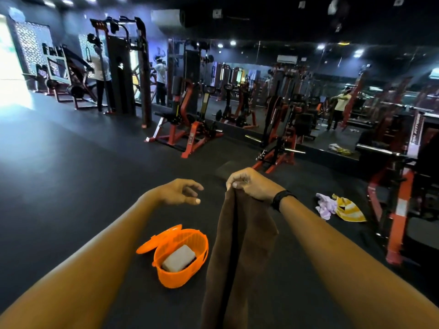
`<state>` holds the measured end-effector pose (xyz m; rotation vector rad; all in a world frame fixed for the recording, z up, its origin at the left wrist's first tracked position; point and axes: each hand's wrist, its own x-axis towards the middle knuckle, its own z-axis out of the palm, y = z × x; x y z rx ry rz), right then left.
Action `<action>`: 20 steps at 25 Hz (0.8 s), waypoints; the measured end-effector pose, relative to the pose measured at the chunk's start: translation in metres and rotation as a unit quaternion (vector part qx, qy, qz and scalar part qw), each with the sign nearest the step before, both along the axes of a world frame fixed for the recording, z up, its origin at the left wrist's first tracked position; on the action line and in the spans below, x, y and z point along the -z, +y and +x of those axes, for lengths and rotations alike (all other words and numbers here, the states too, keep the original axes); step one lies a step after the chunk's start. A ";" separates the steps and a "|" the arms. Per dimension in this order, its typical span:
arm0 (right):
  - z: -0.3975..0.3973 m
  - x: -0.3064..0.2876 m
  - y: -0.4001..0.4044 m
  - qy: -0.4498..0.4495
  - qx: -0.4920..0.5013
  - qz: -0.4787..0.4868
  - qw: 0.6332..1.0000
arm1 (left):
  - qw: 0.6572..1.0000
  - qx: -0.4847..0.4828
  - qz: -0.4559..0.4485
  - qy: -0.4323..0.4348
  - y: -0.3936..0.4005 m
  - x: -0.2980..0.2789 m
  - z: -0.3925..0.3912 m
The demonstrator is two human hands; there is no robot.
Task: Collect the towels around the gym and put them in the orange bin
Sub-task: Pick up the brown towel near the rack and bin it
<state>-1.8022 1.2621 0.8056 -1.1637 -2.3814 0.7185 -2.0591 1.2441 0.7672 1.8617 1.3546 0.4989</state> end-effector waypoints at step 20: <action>0.041 0.031 0.424 -0.193 -0.099 -0.009 0.976 | 0.901 -0.257 0.218 0.272 0.332 -0.025 0.047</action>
